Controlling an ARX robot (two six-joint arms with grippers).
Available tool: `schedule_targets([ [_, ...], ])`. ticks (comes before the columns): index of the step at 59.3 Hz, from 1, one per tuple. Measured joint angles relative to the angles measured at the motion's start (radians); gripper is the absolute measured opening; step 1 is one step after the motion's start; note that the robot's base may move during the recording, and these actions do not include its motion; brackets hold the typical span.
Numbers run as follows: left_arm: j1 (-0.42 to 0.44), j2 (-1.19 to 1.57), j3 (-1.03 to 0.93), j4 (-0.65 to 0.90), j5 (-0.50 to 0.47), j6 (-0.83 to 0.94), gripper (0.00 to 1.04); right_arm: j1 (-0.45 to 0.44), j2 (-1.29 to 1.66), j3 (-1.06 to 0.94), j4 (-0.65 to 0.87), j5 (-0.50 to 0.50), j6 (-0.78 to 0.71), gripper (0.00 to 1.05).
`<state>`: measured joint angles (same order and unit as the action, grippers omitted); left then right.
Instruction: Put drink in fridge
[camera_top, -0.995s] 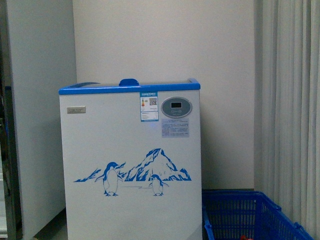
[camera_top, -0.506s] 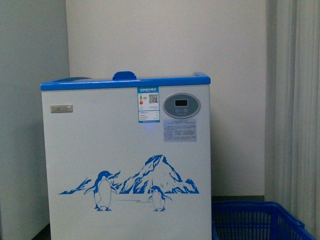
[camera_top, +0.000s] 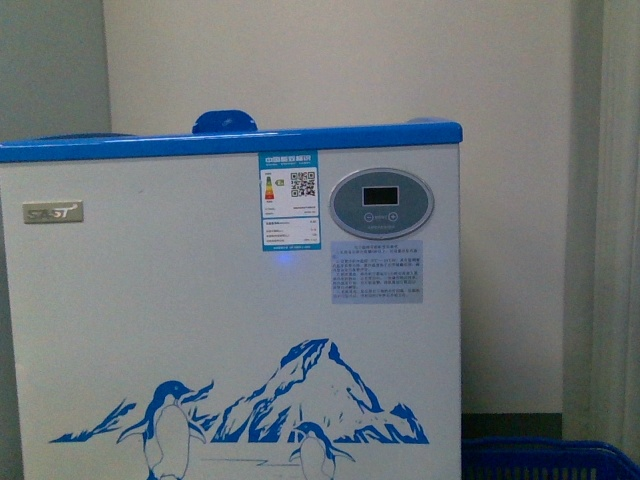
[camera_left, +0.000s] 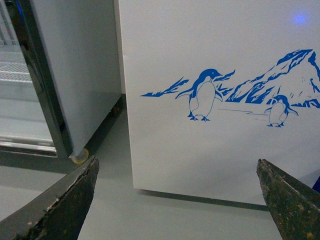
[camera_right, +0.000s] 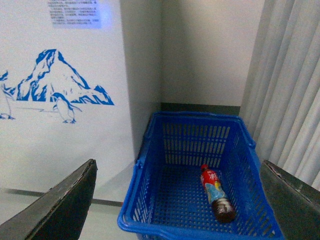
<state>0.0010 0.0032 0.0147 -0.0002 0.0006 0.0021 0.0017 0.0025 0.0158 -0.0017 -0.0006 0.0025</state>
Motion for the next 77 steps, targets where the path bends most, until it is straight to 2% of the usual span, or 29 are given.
schedule_targets([
  [60, 0.000, 0.001, 0.000, 0.000, 0.000, 0.000, 0.97, 0.000, 0.002, 0.000, 0.000, 0.000, 0.000, 0.97],
  [65, 0.000, 0.001, 0.000, 0.000, -0.001, 0.000, 0.97, 0.010, 0.070, 0.044, -0.119, 0.097, 0.061, 0.97],
  [67, 0.000, 0.001, 0.000, 0.000, -0.001, 0.000, 0.97, -0.012, 0.152, 0.083, -0.184, 0.150, 0.108, 0.97],
  [70, 0.000, 0.001, 0.000, 0.000, 0.000, 0.000, 0.97, -0.070, 0.280, 0.119, -0.200, 0.143, 0.149, 0.97],
  [77, 0.000, 0.001, 0.000, 0.000, 0.000, 0.000, 0.97, -0.253, 0.710, 0.183, 0.024, 0.035, 0.122, 0.97],
])
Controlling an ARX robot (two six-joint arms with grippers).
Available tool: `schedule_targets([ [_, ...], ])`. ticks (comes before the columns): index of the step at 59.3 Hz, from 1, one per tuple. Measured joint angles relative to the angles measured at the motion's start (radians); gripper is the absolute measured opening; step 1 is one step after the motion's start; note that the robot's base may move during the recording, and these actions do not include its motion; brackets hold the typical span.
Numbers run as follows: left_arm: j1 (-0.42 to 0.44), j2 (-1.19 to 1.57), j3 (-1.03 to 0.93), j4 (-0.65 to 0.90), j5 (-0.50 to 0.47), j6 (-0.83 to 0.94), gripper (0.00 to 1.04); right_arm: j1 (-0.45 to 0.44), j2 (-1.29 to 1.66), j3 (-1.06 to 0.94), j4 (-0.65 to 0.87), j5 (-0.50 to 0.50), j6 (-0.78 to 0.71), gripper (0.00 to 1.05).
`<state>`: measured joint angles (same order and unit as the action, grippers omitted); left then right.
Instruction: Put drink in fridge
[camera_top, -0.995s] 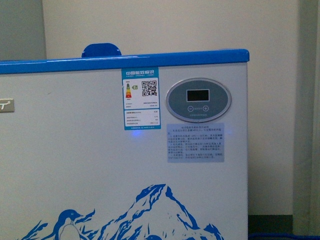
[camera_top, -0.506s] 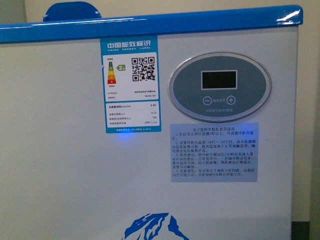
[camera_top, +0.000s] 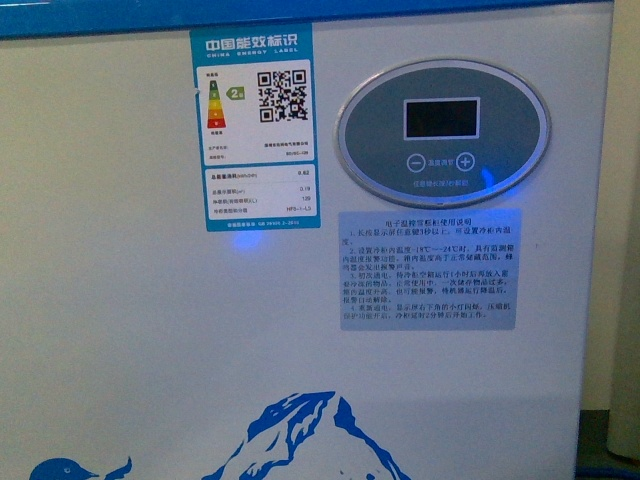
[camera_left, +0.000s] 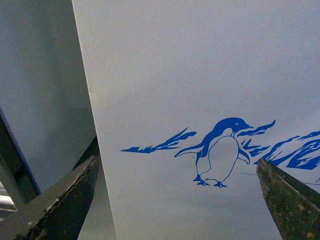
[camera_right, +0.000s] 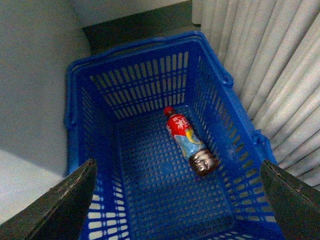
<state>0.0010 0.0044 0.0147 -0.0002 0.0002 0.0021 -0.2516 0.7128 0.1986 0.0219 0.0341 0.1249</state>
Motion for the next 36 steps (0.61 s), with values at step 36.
schedule_targets([
  [36, 0.000, 0.000, 0.000, 0.000, 0.000, 0.000, 0.97, -0.006, 1.653, 0.607, 0.706, 0.095, -0.263, 0.97],
])
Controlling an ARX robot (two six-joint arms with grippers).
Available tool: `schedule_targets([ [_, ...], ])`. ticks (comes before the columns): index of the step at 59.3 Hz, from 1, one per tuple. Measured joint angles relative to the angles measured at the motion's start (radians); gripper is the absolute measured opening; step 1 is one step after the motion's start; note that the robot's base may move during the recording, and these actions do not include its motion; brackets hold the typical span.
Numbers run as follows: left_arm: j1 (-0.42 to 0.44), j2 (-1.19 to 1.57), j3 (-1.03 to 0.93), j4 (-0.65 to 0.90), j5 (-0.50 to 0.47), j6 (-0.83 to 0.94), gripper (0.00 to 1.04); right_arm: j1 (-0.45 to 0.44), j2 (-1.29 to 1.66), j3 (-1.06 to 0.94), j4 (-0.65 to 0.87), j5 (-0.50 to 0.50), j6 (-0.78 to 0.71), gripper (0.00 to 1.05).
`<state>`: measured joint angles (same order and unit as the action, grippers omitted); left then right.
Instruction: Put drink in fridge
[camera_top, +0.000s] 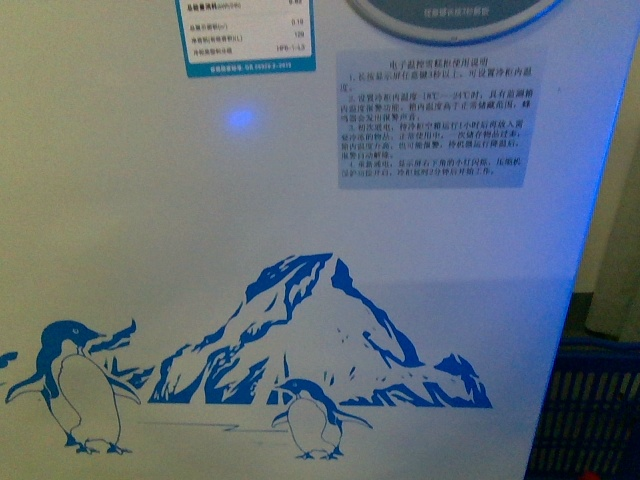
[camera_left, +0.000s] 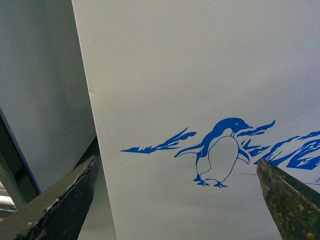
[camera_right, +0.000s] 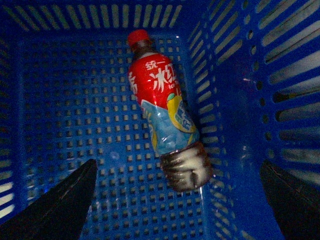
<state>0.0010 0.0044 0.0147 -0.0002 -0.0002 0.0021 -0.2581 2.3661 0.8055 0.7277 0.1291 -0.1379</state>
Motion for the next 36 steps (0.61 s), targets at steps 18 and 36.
schedule_targets([
  [18, 0.000, 0.000, 0.000, 0.000, 0.000, 0.000, 0.97, 0.010, 0.339, 0.315, -0.013, 0.089, -0.035, 0.97],
  [36, 0.000, 0.000, 0.000, 0.000, 0.000, 0.000, 0.97, 0.030, 0.551, 0.604, -0.116, 0.134, -0.011, 0.97],
])
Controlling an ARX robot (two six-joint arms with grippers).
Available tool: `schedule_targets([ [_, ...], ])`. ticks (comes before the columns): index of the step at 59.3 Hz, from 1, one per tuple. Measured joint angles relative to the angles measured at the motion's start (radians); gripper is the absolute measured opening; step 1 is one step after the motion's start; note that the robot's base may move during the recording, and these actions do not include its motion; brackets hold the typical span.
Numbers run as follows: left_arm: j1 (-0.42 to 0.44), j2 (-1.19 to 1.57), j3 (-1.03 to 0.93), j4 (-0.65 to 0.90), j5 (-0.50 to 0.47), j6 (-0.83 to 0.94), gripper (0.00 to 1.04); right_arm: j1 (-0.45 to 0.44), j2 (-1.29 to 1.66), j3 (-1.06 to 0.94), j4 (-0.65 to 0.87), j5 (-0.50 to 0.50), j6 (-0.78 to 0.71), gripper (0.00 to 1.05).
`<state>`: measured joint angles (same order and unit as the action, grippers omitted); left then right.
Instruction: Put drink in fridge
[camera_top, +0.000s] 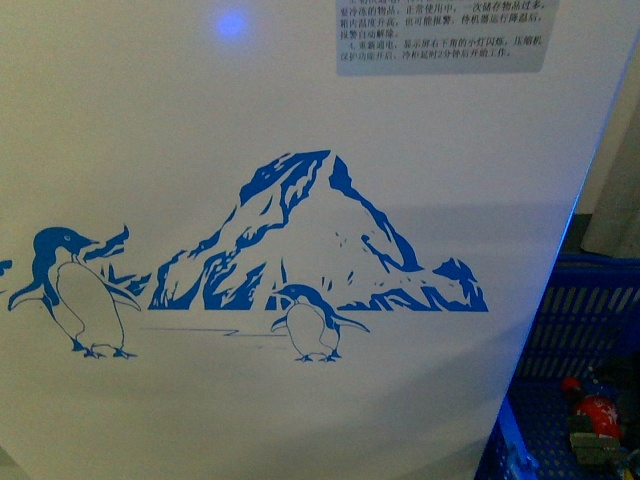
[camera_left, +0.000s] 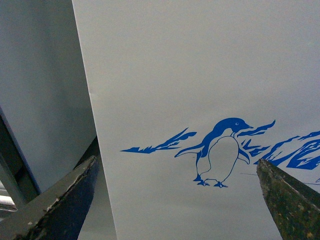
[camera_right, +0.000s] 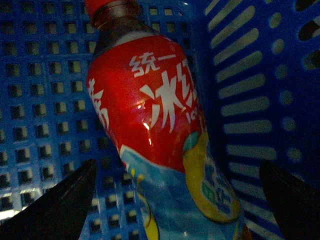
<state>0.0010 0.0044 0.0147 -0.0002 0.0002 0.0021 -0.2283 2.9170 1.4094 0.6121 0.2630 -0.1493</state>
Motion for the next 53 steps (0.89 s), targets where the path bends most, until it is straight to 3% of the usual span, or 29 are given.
schedule_targets([
  [19, 0.000, 0.000, 0.000, 0.000, 0.000, 0.000, 0.97, 0.008, 0.153, 0.272, -0.143, 0.053, 0.013, 0.97],
  [32, 0.000, 0.000, 0.000, 0.000, 0.000, 0.000, 0.97, 0.001, 0.198, 0.336, -0.228, 0.031, 0.082, 0.97],
  [44, 0.000, 0.000, 0.000, 0.000, 0.000, 0.000, 0.97, -0.005, 0.181, 0.302, -0.230, -0.014, 0.120, 0.69],
  [53, 0.000, 0.000, 0.000, 0.000, 0.000, 0.000, 0.97, -0.006, 0.073, 0.117, -0.195, -0.053, 0.175, 0.45],
])
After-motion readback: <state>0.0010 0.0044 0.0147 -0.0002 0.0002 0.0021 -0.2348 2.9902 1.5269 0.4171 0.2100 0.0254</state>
